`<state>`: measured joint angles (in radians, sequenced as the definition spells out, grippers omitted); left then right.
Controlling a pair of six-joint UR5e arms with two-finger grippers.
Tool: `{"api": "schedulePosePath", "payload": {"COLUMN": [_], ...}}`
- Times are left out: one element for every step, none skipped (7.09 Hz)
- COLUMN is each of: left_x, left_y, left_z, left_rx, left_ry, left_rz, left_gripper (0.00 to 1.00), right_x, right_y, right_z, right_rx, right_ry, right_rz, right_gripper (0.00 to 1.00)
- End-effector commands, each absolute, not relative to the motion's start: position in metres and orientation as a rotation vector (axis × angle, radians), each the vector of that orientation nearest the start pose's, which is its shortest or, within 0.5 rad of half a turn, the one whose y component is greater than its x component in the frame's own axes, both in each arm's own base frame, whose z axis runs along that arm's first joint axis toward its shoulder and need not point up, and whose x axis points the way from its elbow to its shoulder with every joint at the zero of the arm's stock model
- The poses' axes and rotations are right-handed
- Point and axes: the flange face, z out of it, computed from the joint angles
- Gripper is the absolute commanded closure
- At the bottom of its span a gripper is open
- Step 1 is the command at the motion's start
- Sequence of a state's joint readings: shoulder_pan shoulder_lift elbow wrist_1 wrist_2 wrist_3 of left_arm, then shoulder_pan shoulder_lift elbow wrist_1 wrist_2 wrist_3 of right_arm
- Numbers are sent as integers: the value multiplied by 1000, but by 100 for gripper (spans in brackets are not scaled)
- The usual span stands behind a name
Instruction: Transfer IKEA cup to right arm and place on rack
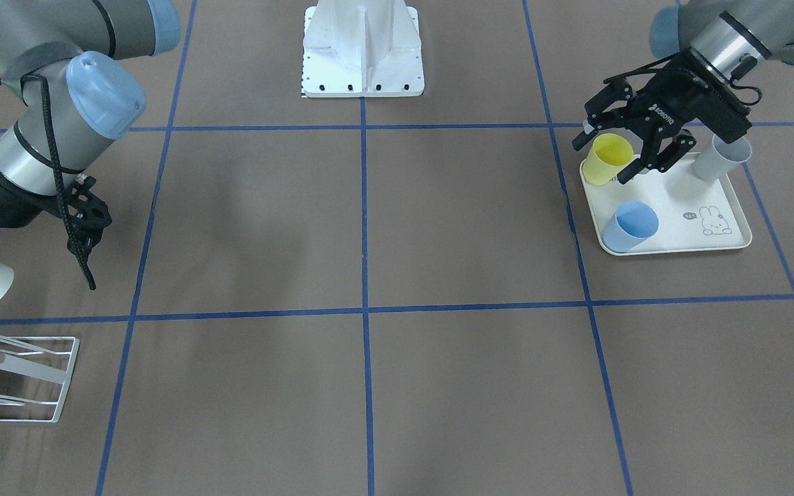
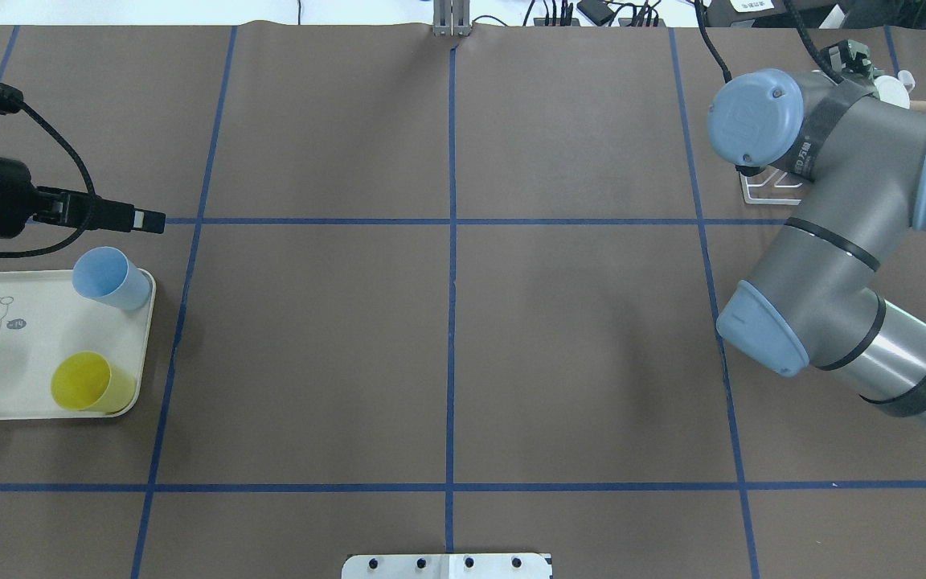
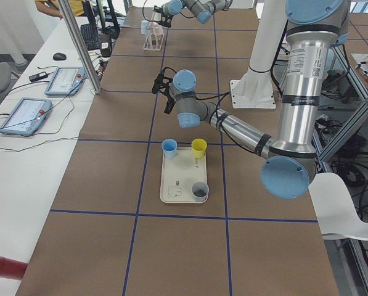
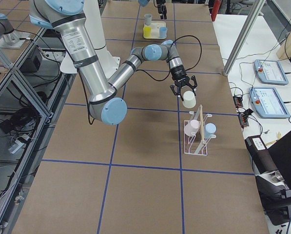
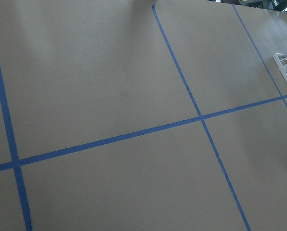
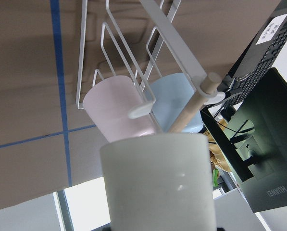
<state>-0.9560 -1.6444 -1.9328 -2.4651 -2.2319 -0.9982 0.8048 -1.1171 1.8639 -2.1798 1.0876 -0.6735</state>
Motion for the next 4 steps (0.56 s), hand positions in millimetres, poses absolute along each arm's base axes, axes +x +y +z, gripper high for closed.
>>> {"api": "schedulePosePath", "payload": {"left_x": [222, 222, 222, 222], "left_y": [-439, -439, -439, -439], "left_z": [343, 342, 343, 342], "left_rx": [476, 477, 476, 477], "left_ry": [1298, 1299, 1298, 1299], "left_rz": [119, 119, 119, 119], "left_gripper": [0, 0, 0, 0], "right_x": [-279, -279, -281, -285], "right_y": [-549, -549, -551, -555], "right_z": [367, 374, 381, 384], "right_rx": [159, 145, 127, 139], "right_ry": [523, 524, 525, 529], "right_rz": [-1380, -1383, -1388, -1387], "right_gripper": [100, 100, 100, 100]}}
